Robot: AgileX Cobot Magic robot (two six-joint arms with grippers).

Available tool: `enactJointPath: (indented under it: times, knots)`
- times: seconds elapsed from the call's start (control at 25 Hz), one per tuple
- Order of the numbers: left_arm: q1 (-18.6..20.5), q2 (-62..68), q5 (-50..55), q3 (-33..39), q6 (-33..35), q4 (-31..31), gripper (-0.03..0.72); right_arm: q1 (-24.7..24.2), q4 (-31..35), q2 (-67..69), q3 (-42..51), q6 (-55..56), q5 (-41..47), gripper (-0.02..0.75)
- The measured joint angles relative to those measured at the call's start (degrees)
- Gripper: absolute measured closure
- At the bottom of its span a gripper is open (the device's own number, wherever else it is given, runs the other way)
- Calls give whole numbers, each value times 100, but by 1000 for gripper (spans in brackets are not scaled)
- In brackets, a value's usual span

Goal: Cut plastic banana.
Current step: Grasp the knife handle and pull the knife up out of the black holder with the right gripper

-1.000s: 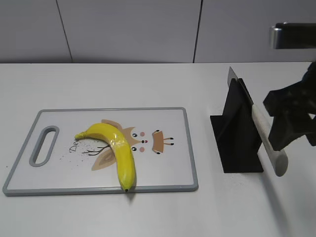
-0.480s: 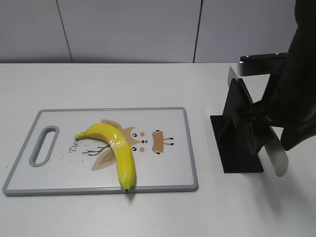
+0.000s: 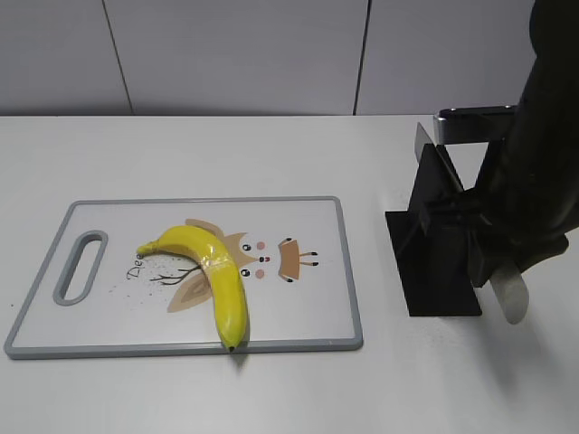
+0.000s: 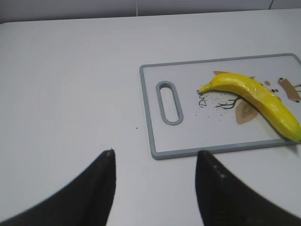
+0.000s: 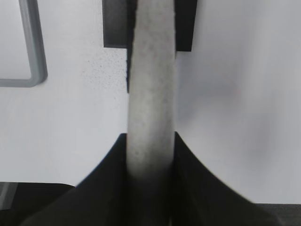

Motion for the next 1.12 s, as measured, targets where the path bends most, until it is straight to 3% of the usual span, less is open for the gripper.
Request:
enactJointPath:
  times: [0.28, 1.12]
  knots:
    - [0, 0, 0, 0, 0, 0, 195, 0, 60, -133, -59, 5, 78, 545]
    - [0, 0, 0, 0, 0, 0, 198, 11, -5, -1580, -1358, -212, 355, 547]
